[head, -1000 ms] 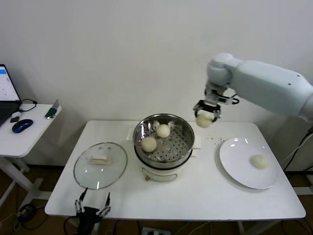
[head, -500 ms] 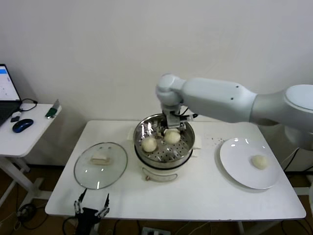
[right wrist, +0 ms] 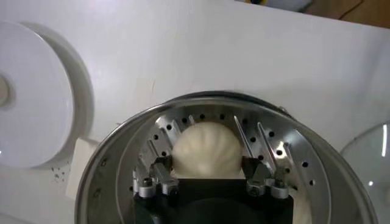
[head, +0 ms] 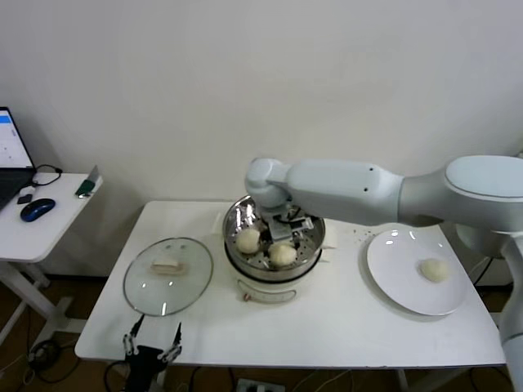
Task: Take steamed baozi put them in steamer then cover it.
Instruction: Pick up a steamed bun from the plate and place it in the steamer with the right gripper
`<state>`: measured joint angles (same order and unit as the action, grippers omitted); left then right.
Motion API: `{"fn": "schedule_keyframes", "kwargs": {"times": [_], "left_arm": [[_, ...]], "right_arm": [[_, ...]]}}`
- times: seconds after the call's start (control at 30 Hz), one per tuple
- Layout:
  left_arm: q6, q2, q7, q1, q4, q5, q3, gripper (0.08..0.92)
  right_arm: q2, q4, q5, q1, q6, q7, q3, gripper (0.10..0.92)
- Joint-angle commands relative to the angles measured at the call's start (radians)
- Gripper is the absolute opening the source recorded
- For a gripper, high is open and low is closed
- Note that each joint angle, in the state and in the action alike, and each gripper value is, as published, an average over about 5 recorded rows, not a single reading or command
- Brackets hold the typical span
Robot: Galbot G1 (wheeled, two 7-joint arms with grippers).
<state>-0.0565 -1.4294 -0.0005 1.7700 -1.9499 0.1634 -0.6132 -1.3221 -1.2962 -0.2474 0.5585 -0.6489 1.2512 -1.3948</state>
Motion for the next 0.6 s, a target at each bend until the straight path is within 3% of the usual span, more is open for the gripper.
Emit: {"fn": "schedule_keyframes", "kwargs": {"times": [0.03, 0.2, 0.6], "left_arm": [[0.000, -0.001, 0.000, 0.000, 0.001, -0.002, 0.001, 0.823], [-0.001, -0.003, -0.001, 0.002, -0.001, -0.001, -0.002, 0.823], [-0.004, -0.002, -0.002, 0.010, -0.007, -0.001, -0.003, 0.823]], "right_arm": [[-0.014, -0.017, -0.009, -0.017, 0.006, -0.010, -0.013, 0.755], [-0.012, -0.017, -0.010, -0.009, 0.018, -0.009, -0.008, 0.816], [0.056, 0.078, 0.000, 0.043, 0.050, -0.011, 0.092, 0.823]]}}
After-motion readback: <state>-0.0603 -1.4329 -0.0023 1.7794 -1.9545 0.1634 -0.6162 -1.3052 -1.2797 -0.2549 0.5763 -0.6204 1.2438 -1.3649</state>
